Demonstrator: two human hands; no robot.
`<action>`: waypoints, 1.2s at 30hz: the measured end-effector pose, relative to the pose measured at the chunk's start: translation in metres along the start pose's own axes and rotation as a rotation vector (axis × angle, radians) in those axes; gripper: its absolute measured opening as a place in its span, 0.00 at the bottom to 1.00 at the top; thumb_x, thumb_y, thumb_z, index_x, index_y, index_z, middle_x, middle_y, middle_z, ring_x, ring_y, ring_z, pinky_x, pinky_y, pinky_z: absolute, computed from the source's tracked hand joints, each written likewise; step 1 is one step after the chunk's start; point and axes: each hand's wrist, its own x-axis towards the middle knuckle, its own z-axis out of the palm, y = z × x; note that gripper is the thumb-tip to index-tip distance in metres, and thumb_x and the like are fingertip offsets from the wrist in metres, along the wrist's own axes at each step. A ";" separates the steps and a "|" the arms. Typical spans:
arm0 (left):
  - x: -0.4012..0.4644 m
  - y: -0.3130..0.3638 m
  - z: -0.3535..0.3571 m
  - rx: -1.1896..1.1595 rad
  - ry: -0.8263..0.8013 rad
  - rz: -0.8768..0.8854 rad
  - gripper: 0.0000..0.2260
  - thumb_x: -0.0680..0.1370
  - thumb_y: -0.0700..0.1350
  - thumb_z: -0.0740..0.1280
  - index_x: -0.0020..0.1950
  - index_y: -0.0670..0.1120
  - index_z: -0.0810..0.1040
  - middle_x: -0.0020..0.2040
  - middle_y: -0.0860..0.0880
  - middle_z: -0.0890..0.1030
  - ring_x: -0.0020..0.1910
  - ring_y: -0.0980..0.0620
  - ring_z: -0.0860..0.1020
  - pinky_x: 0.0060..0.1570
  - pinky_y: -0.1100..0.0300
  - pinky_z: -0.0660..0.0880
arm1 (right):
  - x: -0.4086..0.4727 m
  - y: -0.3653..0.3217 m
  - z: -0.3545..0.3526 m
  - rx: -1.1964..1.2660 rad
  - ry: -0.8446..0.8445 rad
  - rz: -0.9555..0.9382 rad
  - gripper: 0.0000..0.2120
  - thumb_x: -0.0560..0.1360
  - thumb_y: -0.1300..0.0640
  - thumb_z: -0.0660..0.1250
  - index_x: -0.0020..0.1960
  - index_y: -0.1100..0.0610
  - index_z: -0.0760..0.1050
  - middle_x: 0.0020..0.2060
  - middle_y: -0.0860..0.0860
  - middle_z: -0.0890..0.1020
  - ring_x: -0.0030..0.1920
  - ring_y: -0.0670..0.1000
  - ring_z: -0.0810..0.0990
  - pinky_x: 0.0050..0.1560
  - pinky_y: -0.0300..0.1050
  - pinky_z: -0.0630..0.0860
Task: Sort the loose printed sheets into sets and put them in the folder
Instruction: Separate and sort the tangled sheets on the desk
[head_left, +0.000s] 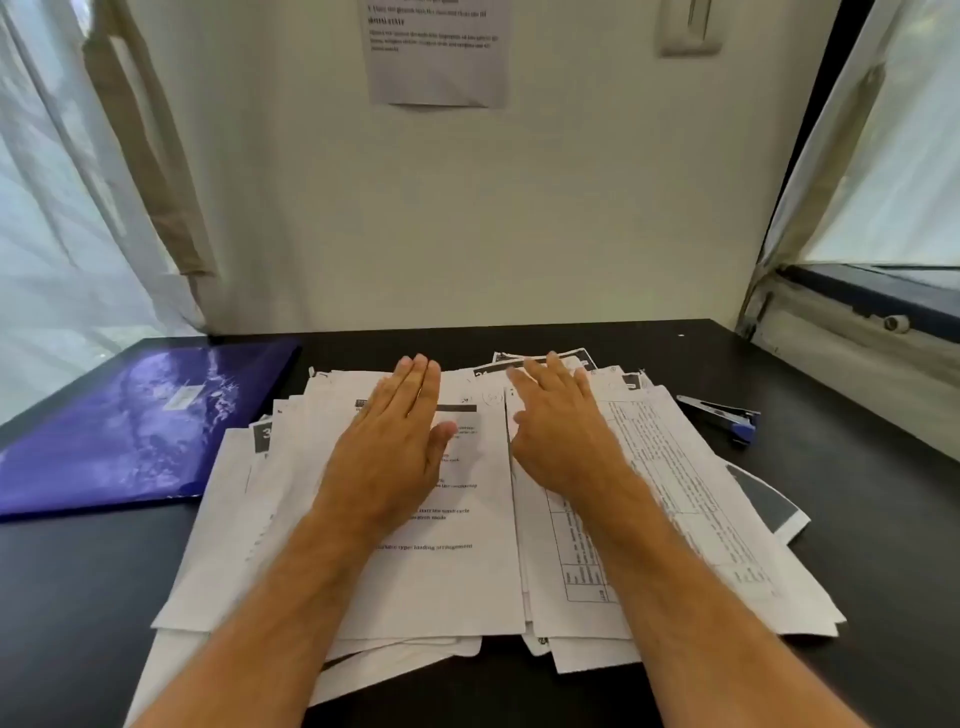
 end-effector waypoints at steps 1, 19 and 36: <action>0.001 0.000 0.001 0.010 -0.054 -0.011 0.31 0.82 0.64 0.43 0.81 0.50 0.41 0.81 0.54 0.41 0.79 0.56 0.39 0.76 0.59 0.41 | 0.001 0.002 0.001 0.011 -0.030 0.003 0.29 0.83 0.50 0.59 0.80 0.50 0.54 0.81 0.51 0.51 0.81 0.56 0.43 0.79 0.58 0.40; 0.003 0.002 0.001 -0.029 -0.528 -0.061 0.32 0.77 0.70 0.52 0.80 0.61 0.57 0.81 0.56 0.56 0.79 0.52 0.57 0.77 0.50 0.55 | -0.007 0.006 0.006 0.114 -0.255 0.212 0.18 0.82 0.50 0.59 0.71 0.54 0.71 0.68 0.53 0.75 0.68 0.56 0.72 0.70 0.53 0.66; 0.069 0.055 0.008 0.168 -0.406 -0.279 0.33 0.77 0.71 0.54 0.67 0.47 0.75 0.62 0.46 0.80 0.59 0.45 0.78 0.63 0.46 0.74 | 0.012 0.015 -0.006 0.051 -0.319 0.185 0.23 0.73 0.41 0.72 0.63 0.52 0.80 0.53 0.52 0.84 0.49 0.52 0.83 0.57 0.49 0.78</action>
